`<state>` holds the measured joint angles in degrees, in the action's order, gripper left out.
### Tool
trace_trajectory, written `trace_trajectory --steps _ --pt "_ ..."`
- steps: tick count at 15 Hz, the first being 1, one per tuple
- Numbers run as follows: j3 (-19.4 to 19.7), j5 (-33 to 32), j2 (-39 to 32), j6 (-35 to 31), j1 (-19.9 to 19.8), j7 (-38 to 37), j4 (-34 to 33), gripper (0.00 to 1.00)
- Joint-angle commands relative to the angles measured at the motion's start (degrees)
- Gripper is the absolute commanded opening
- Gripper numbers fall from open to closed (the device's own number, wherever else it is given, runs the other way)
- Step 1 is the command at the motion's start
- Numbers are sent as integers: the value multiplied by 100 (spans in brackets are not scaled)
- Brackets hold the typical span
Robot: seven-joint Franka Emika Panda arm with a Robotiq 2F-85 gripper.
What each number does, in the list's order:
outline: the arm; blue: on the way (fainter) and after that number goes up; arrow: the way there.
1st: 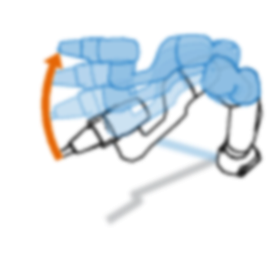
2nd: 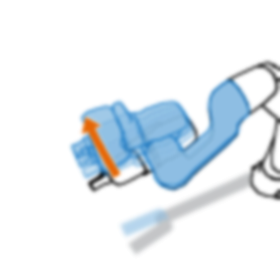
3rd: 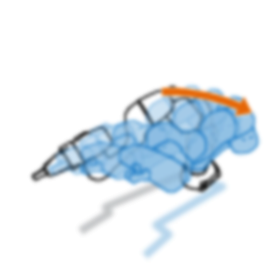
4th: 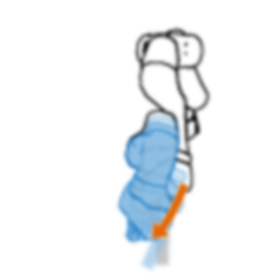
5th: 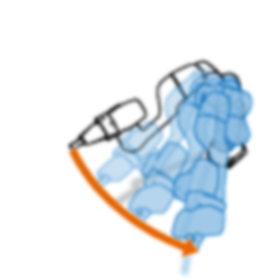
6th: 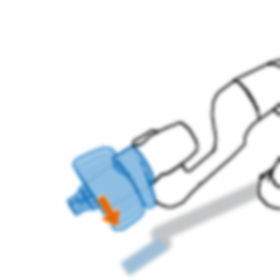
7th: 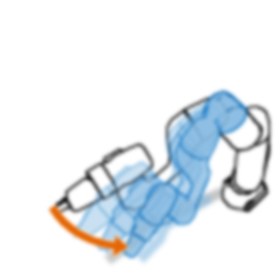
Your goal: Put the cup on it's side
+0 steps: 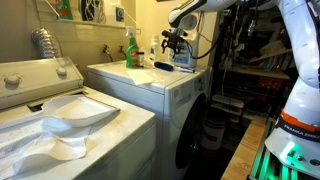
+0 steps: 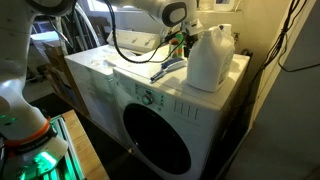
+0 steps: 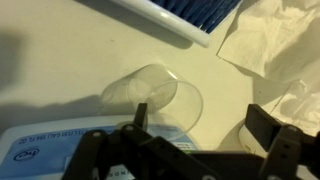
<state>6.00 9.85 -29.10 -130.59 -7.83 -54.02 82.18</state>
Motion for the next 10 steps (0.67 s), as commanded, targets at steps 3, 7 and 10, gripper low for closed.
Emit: trace_trajectory --steps 3,7,10 --pt "63 174 -194 234 7 -26 -287 100" --pt "49 214 -251 212 -15 7 -304 100" --pt "86 179 -267 300 7 -61 -301 100"
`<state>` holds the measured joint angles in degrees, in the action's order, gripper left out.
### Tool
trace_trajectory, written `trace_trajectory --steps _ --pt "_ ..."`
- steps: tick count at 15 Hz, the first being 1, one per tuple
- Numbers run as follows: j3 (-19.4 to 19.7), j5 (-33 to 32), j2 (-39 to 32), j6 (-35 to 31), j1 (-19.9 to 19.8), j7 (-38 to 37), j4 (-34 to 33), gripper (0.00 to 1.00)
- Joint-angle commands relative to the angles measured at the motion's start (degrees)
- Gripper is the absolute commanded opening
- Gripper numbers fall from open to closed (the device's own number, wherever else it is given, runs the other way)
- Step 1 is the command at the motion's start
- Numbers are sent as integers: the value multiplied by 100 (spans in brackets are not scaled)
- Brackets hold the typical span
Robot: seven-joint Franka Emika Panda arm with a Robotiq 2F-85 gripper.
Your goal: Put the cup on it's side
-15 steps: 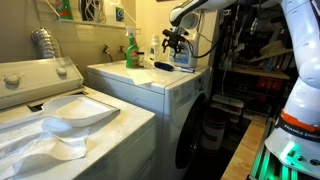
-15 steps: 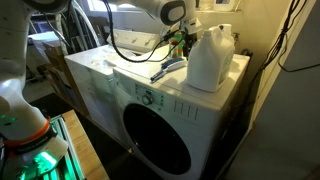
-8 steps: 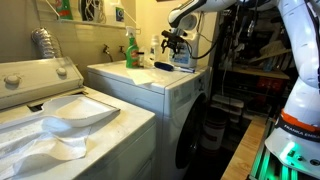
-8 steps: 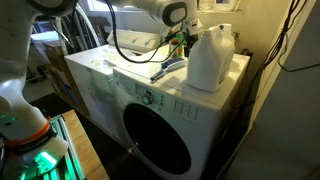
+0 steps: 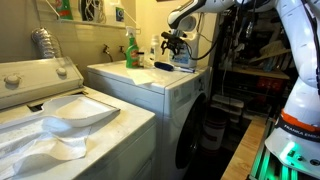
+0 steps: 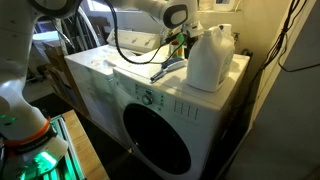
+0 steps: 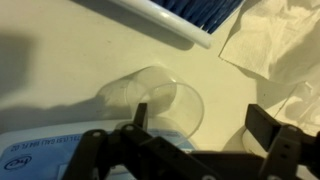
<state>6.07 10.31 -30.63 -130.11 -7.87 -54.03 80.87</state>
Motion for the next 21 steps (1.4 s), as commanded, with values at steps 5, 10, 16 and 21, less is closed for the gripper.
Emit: trace_trajectory --steps 5,10,16,21 --pt "158 72 -74 585 38 -289 -90 100" --pt "227 24 117 763 81 -652 82 100" --pt "255 -53 343 1021 174 -947 216 100" --pt "297 -163 320 960 189 -948 191 100"
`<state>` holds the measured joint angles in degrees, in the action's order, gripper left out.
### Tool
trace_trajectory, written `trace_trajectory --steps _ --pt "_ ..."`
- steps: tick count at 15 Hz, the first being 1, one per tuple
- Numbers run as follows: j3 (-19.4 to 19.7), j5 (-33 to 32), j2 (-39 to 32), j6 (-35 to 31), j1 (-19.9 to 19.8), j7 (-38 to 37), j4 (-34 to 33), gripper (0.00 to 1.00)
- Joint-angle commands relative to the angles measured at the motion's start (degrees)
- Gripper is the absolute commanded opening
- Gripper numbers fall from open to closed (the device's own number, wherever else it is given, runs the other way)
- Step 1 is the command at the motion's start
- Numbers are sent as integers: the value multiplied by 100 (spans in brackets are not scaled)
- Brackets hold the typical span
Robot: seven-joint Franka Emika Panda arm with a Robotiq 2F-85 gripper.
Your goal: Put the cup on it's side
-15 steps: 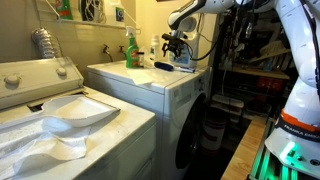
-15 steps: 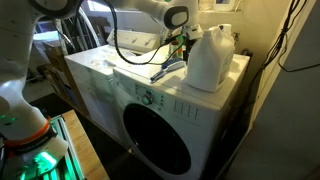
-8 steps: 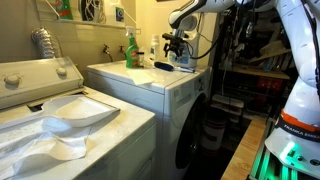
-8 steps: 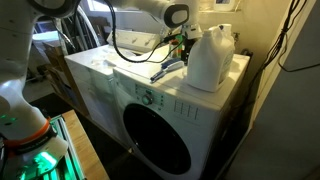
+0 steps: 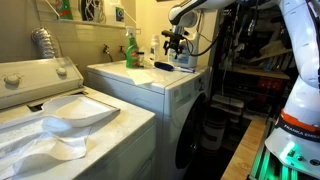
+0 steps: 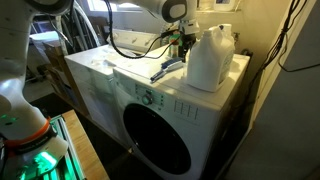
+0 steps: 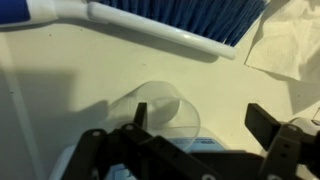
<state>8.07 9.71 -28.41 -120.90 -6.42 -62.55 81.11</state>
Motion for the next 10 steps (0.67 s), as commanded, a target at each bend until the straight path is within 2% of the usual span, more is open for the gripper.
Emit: trace_trajectory --steps 1,10 --pt "114 -117 84 6 44 -106 166 100" --pt "200 -183 25 39 48 -162 195 100"
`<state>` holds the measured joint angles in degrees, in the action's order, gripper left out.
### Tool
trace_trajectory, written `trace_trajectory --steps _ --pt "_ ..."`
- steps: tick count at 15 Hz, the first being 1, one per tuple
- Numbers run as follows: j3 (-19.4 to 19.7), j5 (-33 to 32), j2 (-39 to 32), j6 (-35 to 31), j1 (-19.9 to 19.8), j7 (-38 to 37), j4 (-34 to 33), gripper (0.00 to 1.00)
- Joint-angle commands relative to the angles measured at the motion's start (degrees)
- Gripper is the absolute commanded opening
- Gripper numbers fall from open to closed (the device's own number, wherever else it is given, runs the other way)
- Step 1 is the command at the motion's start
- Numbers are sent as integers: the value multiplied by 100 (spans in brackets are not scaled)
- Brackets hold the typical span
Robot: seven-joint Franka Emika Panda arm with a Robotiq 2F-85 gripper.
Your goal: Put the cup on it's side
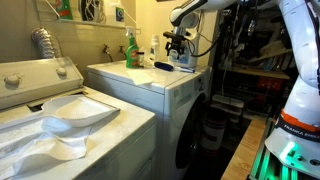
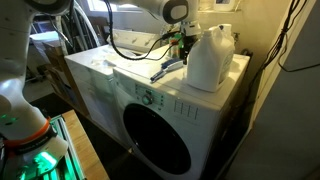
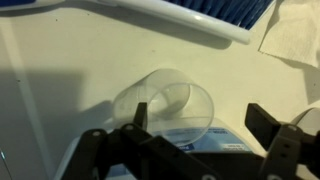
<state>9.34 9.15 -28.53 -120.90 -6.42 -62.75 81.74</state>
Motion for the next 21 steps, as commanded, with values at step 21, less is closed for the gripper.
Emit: trace_trajectory --steps 21 --pt "48 -49 381 -124 52 -304 951 100"
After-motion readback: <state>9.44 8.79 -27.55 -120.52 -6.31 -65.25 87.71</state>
